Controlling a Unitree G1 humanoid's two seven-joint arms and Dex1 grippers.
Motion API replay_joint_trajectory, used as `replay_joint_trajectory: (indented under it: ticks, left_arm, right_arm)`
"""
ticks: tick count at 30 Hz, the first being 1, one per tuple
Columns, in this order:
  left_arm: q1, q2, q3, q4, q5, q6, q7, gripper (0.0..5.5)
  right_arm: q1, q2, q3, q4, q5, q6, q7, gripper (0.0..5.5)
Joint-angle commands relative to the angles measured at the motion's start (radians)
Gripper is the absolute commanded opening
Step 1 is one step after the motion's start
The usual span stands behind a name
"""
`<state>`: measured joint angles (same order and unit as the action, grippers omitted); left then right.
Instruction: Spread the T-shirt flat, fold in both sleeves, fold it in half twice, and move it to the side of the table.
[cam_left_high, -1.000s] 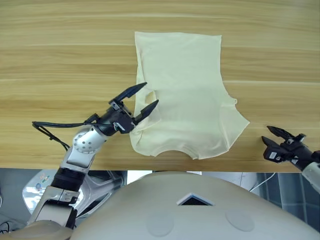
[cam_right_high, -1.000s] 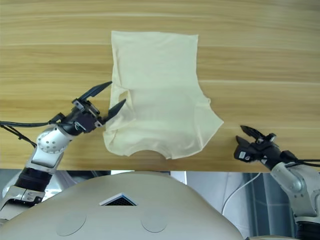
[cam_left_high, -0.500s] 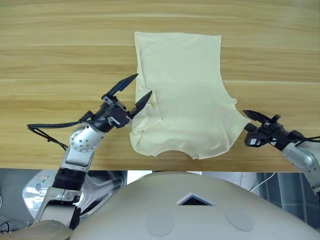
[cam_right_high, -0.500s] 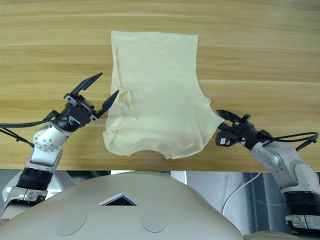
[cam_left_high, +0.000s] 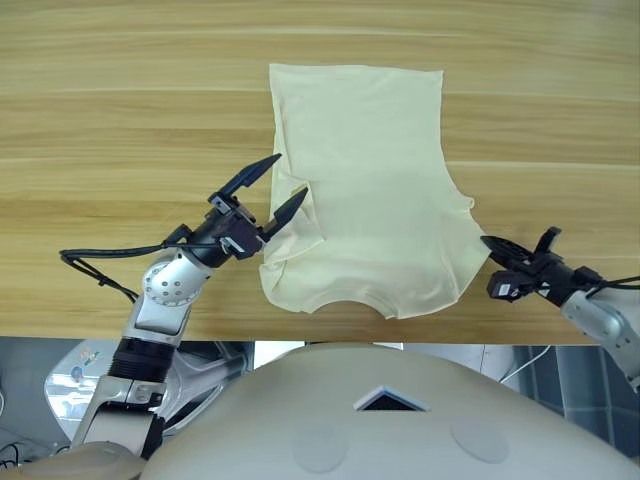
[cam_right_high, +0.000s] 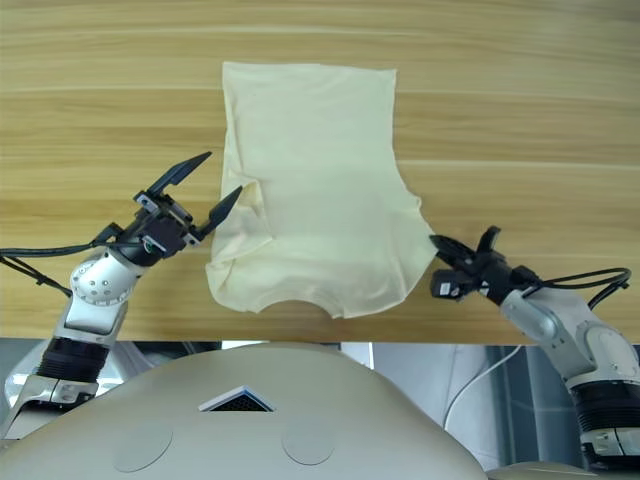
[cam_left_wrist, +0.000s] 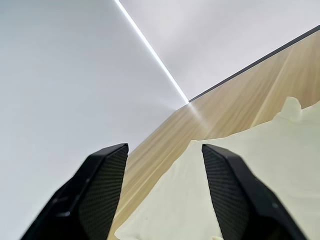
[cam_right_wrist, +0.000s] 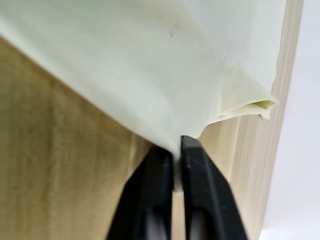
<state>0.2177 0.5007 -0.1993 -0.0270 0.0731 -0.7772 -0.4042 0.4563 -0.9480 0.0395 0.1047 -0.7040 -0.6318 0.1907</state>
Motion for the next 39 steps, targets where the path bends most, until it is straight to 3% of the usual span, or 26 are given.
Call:
replay_joint_trajectory:
  ticks: [1,14,30,39]
  left_arm:
    - [0.001,-0.004,-0.001,0.016,-0.009,0.007,-0.013,2.76]
    - [0.001,-0.013,0.018,0.045,-0.03,-0.011,-0.01,2.76]
    - [-0.032,-0.042,0.004,0.137,-0.031,-0.041,-0.025,2.76]
    - [-0.038,-0.055,-0.009,0.144,-0.024,-0.051,-0.035,2.76]
  right_arm:
    - [0.037,0.001,0.053,0.045,-0.049,0.047,0.025,0.03]
    - [-0.051,0.126,0.036,0.105,0.142,-0.063,-0.145,0.03]
    - [-0.021,0.155,0.054,-0.104,0.427,-0.148,0.046,0.03]
    - [-0.098,0.185,0.087,-0.082,0.368,-0.116,0.131,0.03]
